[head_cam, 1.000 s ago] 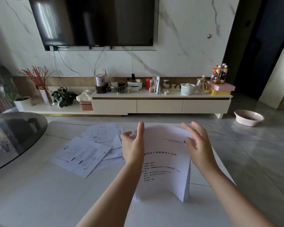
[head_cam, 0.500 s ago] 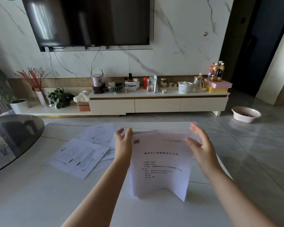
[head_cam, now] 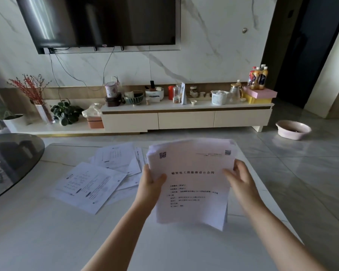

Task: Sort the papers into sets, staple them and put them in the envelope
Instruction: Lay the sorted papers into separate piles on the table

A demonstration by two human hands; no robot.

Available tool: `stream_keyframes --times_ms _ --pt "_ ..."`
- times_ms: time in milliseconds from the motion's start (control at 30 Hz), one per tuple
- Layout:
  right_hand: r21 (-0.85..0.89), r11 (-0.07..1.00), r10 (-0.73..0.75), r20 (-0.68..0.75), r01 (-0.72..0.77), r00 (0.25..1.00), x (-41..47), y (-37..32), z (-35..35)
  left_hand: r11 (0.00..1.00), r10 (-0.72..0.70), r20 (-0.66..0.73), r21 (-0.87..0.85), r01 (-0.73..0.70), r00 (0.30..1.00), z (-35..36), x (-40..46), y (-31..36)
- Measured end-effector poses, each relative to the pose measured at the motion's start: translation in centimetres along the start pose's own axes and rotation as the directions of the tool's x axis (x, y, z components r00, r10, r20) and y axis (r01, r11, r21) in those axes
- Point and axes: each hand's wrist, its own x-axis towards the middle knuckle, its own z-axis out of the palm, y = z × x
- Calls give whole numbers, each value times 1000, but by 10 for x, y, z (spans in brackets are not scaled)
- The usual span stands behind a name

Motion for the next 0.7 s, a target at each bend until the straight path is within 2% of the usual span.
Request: stream_keyframes --times_ms 100,167,233,300,400,467,533,600,700 --pt "10 999 30 -5 -30 1000 4 6 3 998 -42 119 -50 48 992 1 -3 -4" --pt "-10 1000 1 -42 -1 999 3 8 14 999 -46 59 20 45 997 13 -1 -5" --pt "-31 999 -41 -65 39 997 1 1 20 996 -4 -63 85 9 998 23 2 1" --pt "-44 993 -108 -67 106 992 2 -5 19 998 32 -117 63 -25 993 26 4 6" --pt "-31 993 -119 -48 118 992 2 -5 11 1000 9 -72 -28 -11 997 20 1 3" --pt "-25 998 -50 -13 50 999 2 5 10 998 -44 -27 -40 43 999 15 -2 -8" --pt "-42 999 32 -12 -32 999 2 19 11 997 -72 -21 5 72 997 13 -2 -23" --pt "-79 994 77 -22 -78 997 2 32 16 990 -64 -35 124 68 997 15 -1 -33" --pt "-135 991 25 27 -22 999 -4 32 30 962 -17 -75 270 37 997 24 1 -35"
